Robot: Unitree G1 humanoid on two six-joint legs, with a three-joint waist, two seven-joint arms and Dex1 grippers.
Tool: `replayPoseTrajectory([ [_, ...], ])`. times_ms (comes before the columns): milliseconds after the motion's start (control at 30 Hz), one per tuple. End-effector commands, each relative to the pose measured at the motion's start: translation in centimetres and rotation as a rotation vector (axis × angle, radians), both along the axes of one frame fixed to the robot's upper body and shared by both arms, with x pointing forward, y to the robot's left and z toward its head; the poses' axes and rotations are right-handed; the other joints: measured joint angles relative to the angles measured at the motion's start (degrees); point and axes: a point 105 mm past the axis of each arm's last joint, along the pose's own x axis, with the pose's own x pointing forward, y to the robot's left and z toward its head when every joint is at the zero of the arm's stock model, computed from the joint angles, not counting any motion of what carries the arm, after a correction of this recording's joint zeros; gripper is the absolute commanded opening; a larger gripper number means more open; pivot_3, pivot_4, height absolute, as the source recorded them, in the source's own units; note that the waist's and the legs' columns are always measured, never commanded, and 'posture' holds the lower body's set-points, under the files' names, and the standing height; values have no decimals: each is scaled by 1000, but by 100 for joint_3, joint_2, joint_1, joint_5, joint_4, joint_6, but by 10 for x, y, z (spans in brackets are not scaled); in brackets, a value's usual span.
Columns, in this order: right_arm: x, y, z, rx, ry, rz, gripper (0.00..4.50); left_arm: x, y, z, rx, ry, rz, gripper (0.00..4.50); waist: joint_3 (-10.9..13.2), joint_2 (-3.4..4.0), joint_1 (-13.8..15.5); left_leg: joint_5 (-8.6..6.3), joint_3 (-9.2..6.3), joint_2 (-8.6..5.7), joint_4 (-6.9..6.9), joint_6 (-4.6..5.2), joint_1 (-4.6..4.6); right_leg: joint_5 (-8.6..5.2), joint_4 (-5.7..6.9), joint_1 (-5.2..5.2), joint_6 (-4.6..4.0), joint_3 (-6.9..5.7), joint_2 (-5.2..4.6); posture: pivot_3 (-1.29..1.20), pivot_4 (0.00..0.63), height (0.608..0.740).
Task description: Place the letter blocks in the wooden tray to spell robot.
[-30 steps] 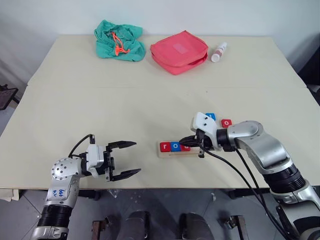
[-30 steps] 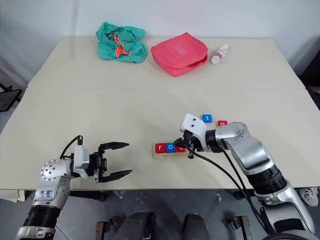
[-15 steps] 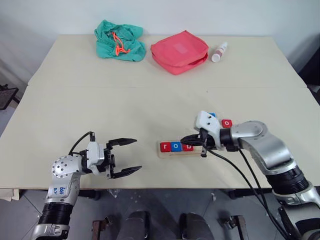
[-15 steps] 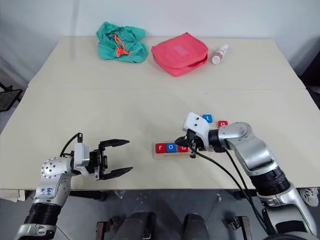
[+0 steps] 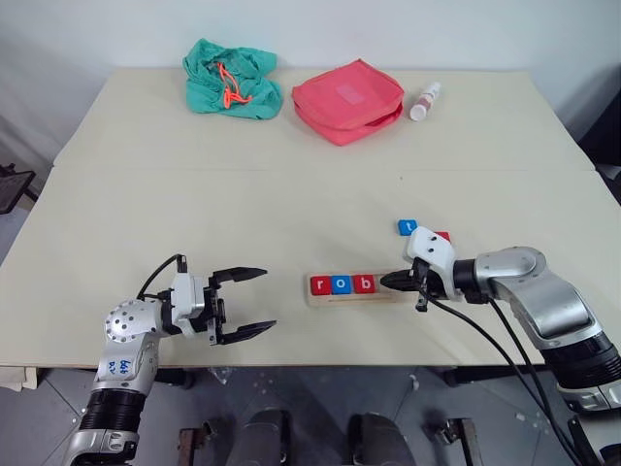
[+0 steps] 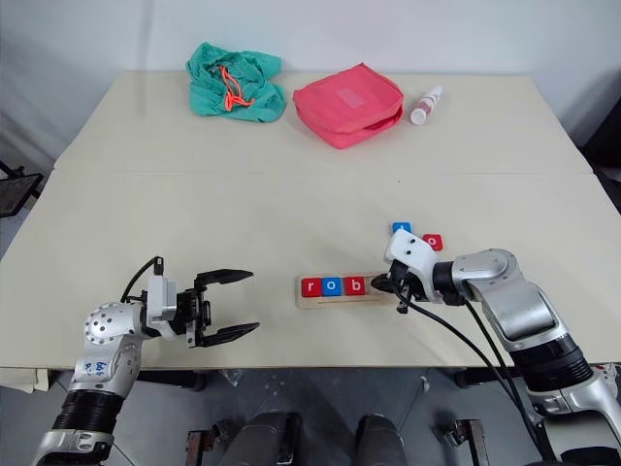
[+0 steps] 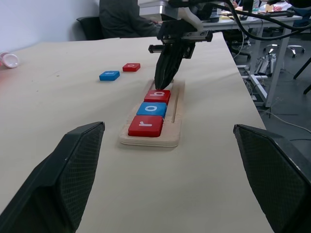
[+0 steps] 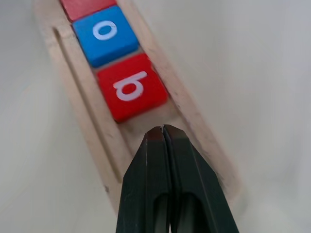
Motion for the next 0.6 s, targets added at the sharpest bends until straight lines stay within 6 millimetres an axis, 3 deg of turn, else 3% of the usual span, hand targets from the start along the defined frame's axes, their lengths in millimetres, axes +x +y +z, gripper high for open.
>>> replayPoseTrajectory([
  [33, 1, 4, 3, 7, -28, 15, 38, -1, 4, 3, 1, -25, 8, 4500, 0, 0, -1, 0, 0, 0, 0, 0, 0, 0, 0, 0, 0, 0, 0, 0, 150, 740],
  [600, 3, 22, -2, 52, -22, 43, 38, -1, 6, 2, 2, -25, 24, 4500, 0, 0, -3, 0, -1, 0, 1, 0, 1, 0, 0, 1, 0, 0, 0, 0, 150, 740],
])
